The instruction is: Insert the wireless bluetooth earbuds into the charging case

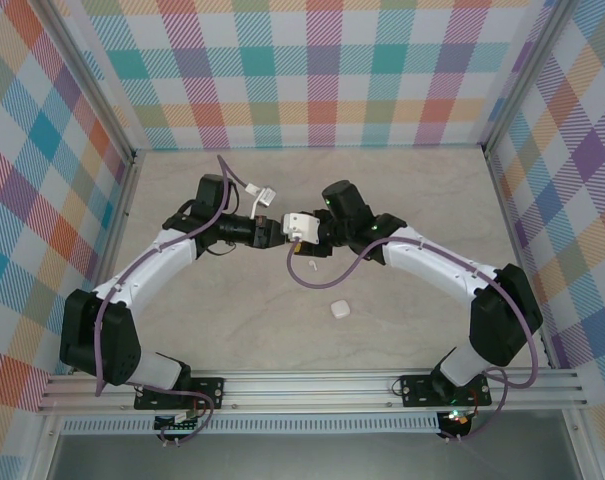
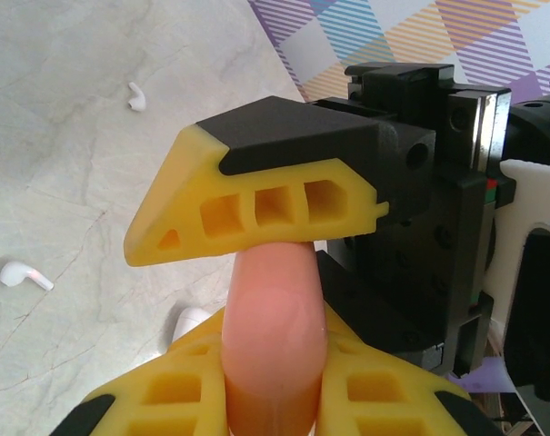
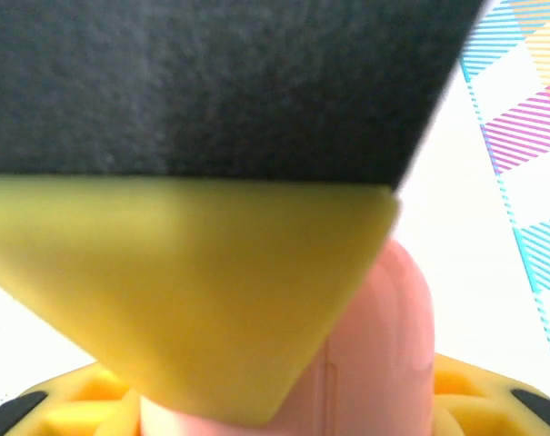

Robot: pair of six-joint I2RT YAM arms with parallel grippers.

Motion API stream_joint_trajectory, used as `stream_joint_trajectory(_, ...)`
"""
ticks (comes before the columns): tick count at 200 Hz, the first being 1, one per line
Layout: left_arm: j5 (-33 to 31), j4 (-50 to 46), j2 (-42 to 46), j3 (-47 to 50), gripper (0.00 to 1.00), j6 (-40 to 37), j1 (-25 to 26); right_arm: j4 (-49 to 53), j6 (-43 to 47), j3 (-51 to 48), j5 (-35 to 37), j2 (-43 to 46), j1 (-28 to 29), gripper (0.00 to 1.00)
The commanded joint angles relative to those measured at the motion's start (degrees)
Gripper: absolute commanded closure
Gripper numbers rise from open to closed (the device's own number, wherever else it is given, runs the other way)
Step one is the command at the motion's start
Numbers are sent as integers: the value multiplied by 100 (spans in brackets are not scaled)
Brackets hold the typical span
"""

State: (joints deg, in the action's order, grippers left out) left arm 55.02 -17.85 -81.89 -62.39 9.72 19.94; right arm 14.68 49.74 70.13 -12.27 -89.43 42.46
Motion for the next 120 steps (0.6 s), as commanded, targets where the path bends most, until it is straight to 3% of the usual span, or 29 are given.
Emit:
stream_joint_trajectory(1,-264,132,180,22,86,157,-87,275,-106,276,63,67,35,69)
stream_joint_trajectory(80,-1046,432,727,446,52,268,-88,217,-204,419,-117,-241,35,77)
stream_joint_trajectory(91,-1144,413,784,499,34,238,-87,231,-250,495,-105,-311,34,77)
stream_joint_trajectory(99,-1292,298,826,502,1,180,-87,235,-294,563,-76,-379,34,77)
stream_joint_trajectory(120,-2138,-406,1023,465,0,-39,-104,311,-378,793,13,-679,35,77)
